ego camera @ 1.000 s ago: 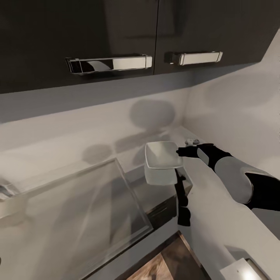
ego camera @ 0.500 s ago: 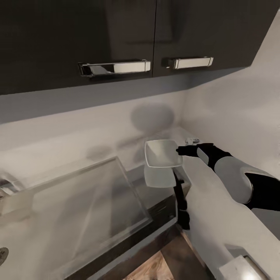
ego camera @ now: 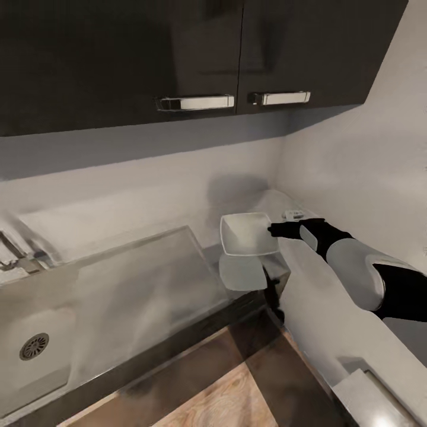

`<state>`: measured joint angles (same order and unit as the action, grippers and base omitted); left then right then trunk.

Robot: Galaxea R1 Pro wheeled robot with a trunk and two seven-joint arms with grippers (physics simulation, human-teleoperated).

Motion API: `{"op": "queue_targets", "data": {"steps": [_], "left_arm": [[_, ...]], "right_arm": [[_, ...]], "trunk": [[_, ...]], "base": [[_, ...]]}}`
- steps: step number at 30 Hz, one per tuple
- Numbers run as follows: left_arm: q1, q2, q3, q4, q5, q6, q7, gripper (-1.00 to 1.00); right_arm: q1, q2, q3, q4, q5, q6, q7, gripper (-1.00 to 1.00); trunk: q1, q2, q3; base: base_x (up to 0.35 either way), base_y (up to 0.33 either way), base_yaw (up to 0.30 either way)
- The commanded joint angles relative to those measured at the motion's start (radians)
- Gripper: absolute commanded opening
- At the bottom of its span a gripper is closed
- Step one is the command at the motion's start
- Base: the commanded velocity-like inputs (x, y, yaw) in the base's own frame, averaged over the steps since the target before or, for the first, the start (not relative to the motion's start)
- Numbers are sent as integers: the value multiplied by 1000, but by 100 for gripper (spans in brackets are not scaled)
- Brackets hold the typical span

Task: In the kitchen, take the Vidalia onion out of the sink, dice it on the chopping board with the paring knife, put the diced onion into the bowl on the countertop, then place both the paring knife and the chopping board into the sink.

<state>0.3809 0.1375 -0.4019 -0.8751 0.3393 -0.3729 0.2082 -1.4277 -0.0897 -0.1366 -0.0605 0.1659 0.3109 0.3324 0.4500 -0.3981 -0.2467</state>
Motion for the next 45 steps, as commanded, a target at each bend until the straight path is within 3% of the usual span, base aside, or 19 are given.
{"op": "queue_targets", "data": {"steps": [1, 13, 27, 45], "left_arm": [[0, 1, -6, -1, 6, -3, 8, 100], [0, 1, -5, -1, 6, -3, 8, 100], [0, 1, -5, 1, 6, -3, 8, 100], [0, 1, -4, 18, 6, -3, 8, 100]], "right_arm": [[0, -1, -12, -2, 9, 5, 6, -100], [0, 5, -12, -6, 11, -23, 27, -100], [0, 6, -11, -7, 10, -20, 25, -100], [0, 4, -12, -8, 15, -19, 22, -100]], "trunk": [[0, -2, -1], [0, -2, -1], [0, -2, -1], [0, -2, -1]], "base": [[-326, 66, 38], [-326, 83, 10], [-321, 136, 184], [-249, 214, 18]]}}
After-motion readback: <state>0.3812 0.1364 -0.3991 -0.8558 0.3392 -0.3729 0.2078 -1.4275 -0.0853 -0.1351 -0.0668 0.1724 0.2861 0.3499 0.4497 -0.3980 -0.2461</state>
